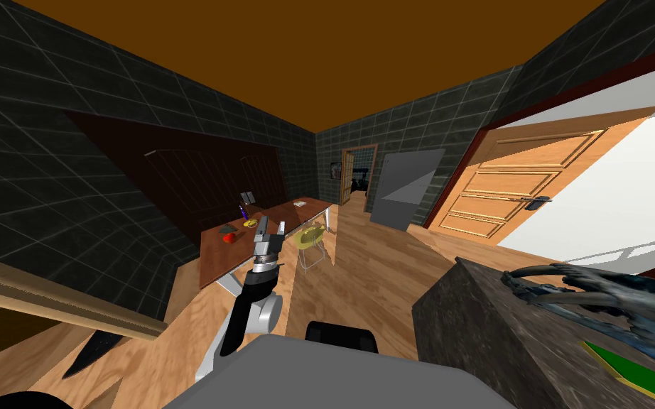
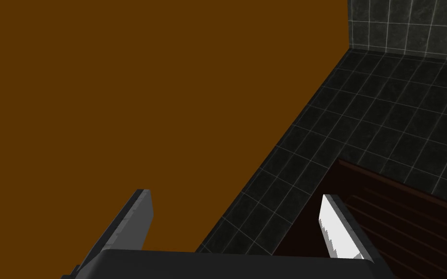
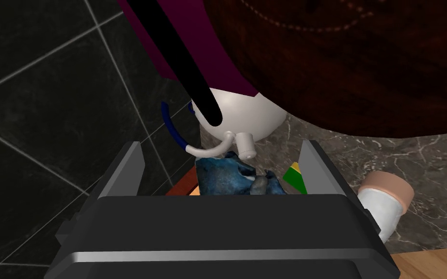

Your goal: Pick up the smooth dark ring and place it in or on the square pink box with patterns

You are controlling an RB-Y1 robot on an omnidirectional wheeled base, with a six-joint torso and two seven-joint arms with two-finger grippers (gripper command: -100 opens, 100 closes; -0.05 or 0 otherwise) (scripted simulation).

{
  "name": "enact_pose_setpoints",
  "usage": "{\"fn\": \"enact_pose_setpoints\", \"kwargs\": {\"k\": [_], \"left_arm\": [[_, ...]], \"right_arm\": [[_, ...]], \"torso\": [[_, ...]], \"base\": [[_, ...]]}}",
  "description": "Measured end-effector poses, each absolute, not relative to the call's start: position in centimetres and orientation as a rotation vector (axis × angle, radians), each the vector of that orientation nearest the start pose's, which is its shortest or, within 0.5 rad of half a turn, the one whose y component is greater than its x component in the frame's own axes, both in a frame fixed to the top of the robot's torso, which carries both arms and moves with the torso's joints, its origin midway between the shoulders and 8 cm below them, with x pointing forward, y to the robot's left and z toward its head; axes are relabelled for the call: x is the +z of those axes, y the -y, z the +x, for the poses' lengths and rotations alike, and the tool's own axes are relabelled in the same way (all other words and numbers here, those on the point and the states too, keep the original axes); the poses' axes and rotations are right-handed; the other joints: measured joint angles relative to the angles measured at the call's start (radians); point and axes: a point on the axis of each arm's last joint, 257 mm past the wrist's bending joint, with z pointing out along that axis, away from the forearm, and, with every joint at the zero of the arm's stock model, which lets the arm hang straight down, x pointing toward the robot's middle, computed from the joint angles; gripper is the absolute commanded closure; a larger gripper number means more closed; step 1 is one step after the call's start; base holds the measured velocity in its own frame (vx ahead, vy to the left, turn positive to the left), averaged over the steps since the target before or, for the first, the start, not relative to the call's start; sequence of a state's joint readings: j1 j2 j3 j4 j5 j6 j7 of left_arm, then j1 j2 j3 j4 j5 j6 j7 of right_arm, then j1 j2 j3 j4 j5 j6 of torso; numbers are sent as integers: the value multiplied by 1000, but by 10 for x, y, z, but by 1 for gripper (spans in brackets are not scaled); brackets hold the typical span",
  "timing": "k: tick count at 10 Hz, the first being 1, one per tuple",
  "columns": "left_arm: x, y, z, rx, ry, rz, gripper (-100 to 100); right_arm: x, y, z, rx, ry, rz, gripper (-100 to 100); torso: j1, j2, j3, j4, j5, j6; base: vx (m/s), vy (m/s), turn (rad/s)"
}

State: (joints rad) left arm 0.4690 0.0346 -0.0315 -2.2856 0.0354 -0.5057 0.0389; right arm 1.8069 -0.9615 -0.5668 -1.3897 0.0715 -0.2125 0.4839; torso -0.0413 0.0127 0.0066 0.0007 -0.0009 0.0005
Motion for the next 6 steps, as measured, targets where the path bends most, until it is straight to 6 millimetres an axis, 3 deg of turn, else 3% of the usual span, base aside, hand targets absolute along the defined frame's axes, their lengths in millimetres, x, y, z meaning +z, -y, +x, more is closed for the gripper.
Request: {"fn": "enact_pose_setpoints", "kwargs": {"k": [1,2,3,6], "left_arm": [[37,-266,345,-1414,-583,-643,0],[37,-266,345,-1414,-583,-643,0],[37,-266,345,-1414,-583,-643,0],[37,-266,345,-1414,-583,-643,0]], "right_arm": [[-160,765,-222,-1053,-2661,431,-100],[-160,765,-222,-1053,-2661,431,0],[-160,765,-222,-1053,-2661,431,-100],[-137,769,-219,-1073,-2656,423,-100]], "torso": [[0,0,0,0,0,0],[0,-1,0,0,0,0],[0,-1,0,0,0,0],[4,-2,-1,-1,1,0]], "base": [[0,0,0],[0,0,0],[5,10,-22],[12,39,-32]]}}
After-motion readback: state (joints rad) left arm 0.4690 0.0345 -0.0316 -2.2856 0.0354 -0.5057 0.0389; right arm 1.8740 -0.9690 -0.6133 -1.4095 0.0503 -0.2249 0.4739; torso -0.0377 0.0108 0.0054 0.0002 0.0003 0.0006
